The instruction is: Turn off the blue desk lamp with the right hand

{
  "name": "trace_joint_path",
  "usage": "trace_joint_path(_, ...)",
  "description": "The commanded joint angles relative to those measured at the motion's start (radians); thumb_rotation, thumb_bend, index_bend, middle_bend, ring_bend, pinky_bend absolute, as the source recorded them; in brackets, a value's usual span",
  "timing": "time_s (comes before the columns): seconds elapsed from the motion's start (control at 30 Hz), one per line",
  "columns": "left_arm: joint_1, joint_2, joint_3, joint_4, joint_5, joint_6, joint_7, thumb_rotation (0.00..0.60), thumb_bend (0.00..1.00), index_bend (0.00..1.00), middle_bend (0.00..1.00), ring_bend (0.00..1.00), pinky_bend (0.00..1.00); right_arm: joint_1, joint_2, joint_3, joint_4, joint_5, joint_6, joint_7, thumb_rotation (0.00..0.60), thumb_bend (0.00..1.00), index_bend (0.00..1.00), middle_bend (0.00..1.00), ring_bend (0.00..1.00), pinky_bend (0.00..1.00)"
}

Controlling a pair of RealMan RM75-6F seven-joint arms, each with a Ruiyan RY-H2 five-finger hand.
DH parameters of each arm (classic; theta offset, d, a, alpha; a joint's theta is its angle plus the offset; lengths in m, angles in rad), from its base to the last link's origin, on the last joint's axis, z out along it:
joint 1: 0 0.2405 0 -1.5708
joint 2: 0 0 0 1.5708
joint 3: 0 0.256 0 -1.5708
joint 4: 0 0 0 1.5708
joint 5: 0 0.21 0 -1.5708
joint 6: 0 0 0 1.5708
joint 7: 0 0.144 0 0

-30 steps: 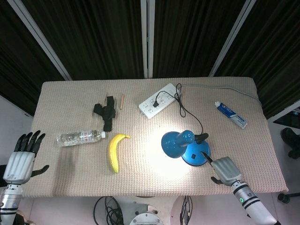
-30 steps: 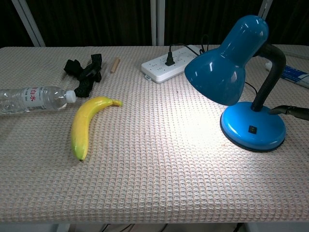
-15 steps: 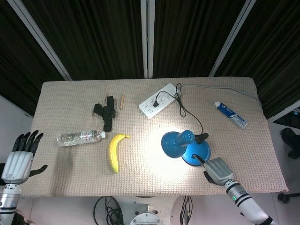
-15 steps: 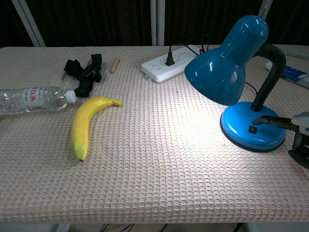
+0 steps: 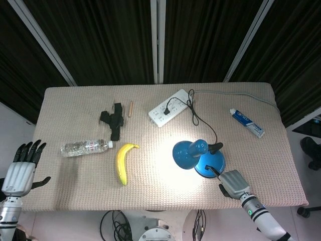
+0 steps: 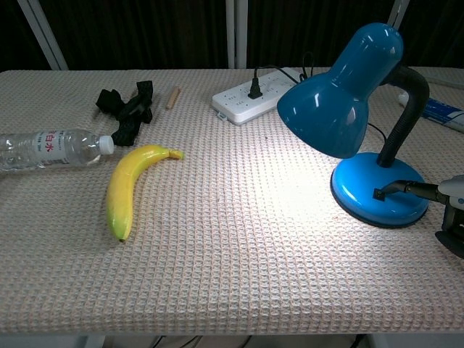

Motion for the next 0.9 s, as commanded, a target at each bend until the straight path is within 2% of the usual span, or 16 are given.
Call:
trace_joint_path(0.03,0.000,0.000,0.000,0.000,-0.001,0.000,-0.001,0.600,0.06,0.02,0.00,0.00,0.00,0.005,-0.003,-0.003,0.004,0.009,-0.002,-0.001,0.600,0.57,0.00,0.88,0.88,0.86)
trace_joint_path(0.33,-0.001,0.001,-0.002,-0.002,-0.004,-0.002,0.002,0.600,0.06,0.02,0.00,0.00,0.00,0.019,-0.008,-0.015,0.013,0.028,-0.012,0.010,0.600,0.58,0.00,0.88,0.88,0.86)
trace_joint_path(0.43,0.000,0.003,-0.003,-0.005,-0.003,0.002,0.005,0.600,0.06,0.02,0.00,0.00,0.00,0.012,0.001,-0.016,0.001,-0.003,0.017,0.025,0.600,0.58,0.00,0.88,0.88,0.86)
trace_joint_path(0.57,0.004,0.007,-0.004,-0.009,-0.003,0.009,0.004,0.600,0.06,0.02,0.00,0.00,0.00,-0.049,0.043,-0.025,-0.021,-0.137,0.157,0.102,0.600,0.58,0.00,0.88,0.88,0.86)
trace_joint_path(0.7,0.004,0.010,-0.006,-0.015,-0.005,0.009,-0.007,0.600,0.06,0.02,0.00,0.00,0.00,-0.139,0.100,-0.030,0.077,-0.260,0.333,0.344,0.600,0.51,0.00,0.88,0.87,0.86)
trace_joint_path(0.77,0.002,0.008,-0.006,-0.016,0.002,0.012,-0.005,0.600,0.06,0.02,0.00,0.00,0.00,-0.195,0.110,-0.019,0.165,-0.295,0.450,0.452,0.600,0.45,0.00,0.80,0.81,0.84)
trace_joint_path(0.8,0.001,0.007,-0.006,-0.017,0.006,0.014,-0.003,0.600,0.06,0.02,0.00,0.00,0.00,-0.222,0.110,-0.012,0.205,-0.301,0.504,0.483,0.600,0.41,0.00,0.72,0.74,0.80)
trace_joint_path(0.83,0.001,0.005,-0.006,-0.017,0.009,0.016,-0.003,0.600,0.06,0.02,0.00,0.00,0.00,-0.247,0.108,-0.006,0.243,-0.304,0.553,0.508,0.600,0.36,0.00,0.63,0.65,0.75)
trace_joint_path(0.9,0.001,0.002,-0.009,-0.018,0.012,0.023,0.003,0.600,0.06,0.02,0.00,0.00,0.00,-0.298,0.111,0.006,0.307,-0.299,0.638,0.553,0.600,0.27,0.00,0.38,0.37,0.59)
